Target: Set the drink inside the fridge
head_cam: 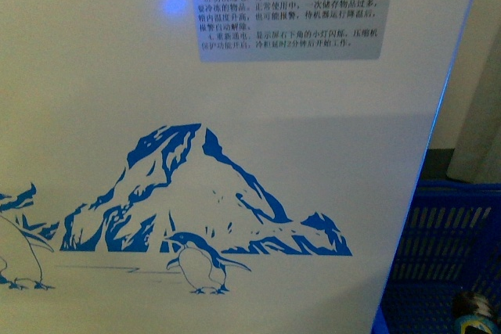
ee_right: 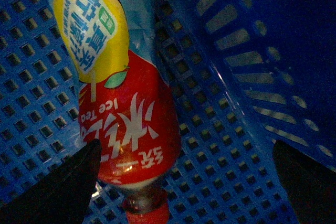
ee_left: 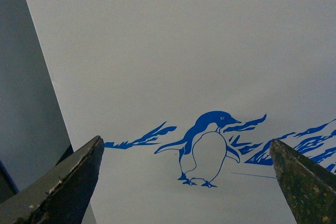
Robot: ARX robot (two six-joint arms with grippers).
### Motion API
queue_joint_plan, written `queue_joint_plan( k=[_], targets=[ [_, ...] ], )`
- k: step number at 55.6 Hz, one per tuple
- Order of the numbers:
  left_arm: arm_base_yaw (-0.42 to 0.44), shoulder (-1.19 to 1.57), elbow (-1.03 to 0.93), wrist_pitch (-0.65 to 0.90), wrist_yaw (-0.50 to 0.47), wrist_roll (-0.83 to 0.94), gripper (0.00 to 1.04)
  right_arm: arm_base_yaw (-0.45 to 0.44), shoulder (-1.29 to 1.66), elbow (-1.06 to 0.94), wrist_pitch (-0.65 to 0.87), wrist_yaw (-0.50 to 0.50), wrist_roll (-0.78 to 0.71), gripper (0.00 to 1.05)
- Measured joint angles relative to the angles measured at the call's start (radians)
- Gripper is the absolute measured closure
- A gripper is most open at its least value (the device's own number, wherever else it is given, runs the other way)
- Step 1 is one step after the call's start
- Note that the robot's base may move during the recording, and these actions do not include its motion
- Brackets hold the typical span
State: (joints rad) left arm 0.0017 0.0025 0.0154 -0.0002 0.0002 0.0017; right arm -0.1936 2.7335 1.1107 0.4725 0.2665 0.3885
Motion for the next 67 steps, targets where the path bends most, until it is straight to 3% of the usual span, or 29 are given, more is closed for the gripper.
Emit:
queue_joint_plan(
  k=[19,45,54,67],
  targets=[
    [0.0,0.0,0.0,0.0,0.0,0.0,0.08,0.024,0.136,0.198,-0.085,-0.01,0.064,0.07],
    [0.0,0.0,0.0,0.0,0.0,0.0,0.08,0.015,0.198,0.26,-0.132,0.0,0.068,0.08],
    [0.0,0.0,0.0,0.0,0.0,0.0,0.08,-0.002,0.175,0.219,-0.113,-0.008,0.057,0.28],
    [0.0,0.0,0.0,0.0,0.0,0.0,0.08,-0.031,0.078,0.106,-0.067,-0.044,0.031,0.48]
  ],
)
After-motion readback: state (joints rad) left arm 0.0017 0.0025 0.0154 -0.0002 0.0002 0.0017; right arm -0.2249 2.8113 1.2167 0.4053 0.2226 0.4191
